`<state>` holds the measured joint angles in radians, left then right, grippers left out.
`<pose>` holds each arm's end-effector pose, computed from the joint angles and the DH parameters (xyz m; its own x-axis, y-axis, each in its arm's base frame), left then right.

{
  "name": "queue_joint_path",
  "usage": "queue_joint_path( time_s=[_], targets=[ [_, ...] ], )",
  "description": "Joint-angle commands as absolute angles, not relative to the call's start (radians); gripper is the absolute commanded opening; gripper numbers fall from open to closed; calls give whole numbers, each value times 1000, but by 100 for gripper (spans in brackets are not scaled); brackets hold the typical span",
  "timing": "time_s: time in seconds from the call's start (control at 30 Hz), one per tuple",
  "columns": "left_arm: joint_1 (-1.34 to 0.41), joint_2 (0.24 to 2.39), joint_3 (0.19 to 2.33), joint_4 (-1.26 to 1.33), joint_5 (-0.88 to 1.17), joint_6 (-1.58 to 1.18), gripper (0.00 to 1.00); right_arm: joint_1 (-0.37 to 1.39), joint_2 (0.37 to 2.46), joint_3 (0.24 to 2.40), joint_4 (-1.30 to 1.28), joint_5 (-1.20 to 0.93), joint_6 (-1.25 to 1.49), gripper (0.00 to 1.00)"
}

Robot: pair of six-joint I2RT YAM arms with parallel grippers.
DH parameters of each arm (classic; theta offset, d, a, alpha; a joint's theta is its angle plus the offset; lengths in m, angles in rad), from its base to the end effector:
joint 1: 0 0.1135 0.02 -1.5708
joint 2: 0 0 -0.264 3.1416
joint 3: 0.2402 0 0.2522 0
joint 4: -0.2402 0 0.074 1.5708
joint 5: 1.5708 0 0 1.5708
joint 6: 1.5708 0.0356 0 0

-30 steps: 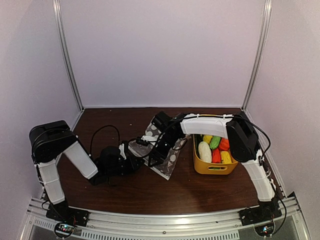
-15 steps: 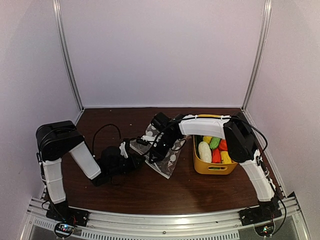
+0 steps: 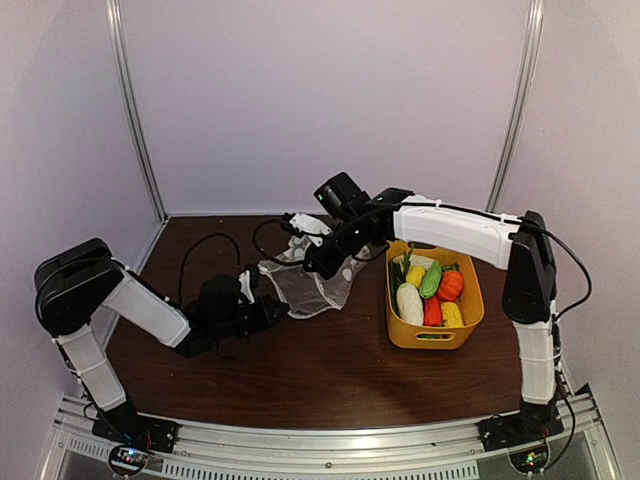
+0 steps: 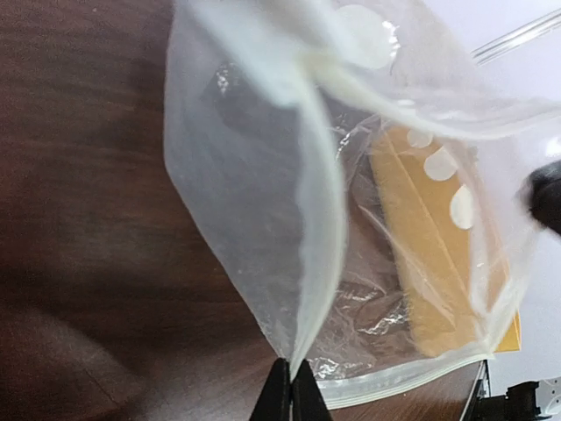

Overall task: Place the food in the zip-top bag and seal the zipper
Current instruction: Adjust the zipper food storage bag at the center of the board.

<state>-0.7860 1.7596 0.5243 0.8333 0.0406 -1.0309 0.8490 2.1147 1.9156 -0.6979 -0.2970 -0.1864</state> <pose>0.2164 -0.2187 0.1184 -0.7712 -0.4407 -0.4594 0.1398 0.5868 -0.7975 0.3067 0.3642 0.2653 -0.3520 -0.6681 -0.6555 -0.9196 0.3775 0.1091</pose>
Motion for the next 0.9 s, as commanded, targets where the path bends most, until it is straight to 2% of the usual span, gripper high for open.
queue_joint_path(
  time_s=[0.0, 0.07, 0.13, 0.23, 0.37, 0.47, 0.63, 0.73, 0.87],
  targets=[
    [-794, 1659, 604, 570, -1, -955, 14, 885, 2042, 1912, -669, -220, -188, 0],
    [-808, 1597, 606, 550, -58, -939, 30, 902, 2026, 1911, -671, -229, -188, 0],
    [-827, 1548, 607, 547, -111, -926, 41, 920, 2017, 1908, -667, -230, -188, 0],
    [-849, 1490, 610, 555, -159, -914, 47, 931, 2016, 1914, -659, -226, -176, 0],
    [-879, 1432, 617, 511, -252, -915, 48, 931, 2015, 1935, -654, -256, -154, 0],
    [-880, 1386, 605, 455, -316, -971, 41, 931, 1999, 1931, -641, -304, -132, 0],
    [-882, 1310, 555, 484, -393, -945, 19, 931, 1979, 1911, -629, -327, -116, 0],
    [-881, 1280, 565, 448, -427, -904, 1, 935, 1965, 1892, -619, -267, -114, 0],
    [-885, 1262, 686, 202, -471, -870, 0, 958, 1937, 1885, -606, 28, -106, 0]
  ],
)
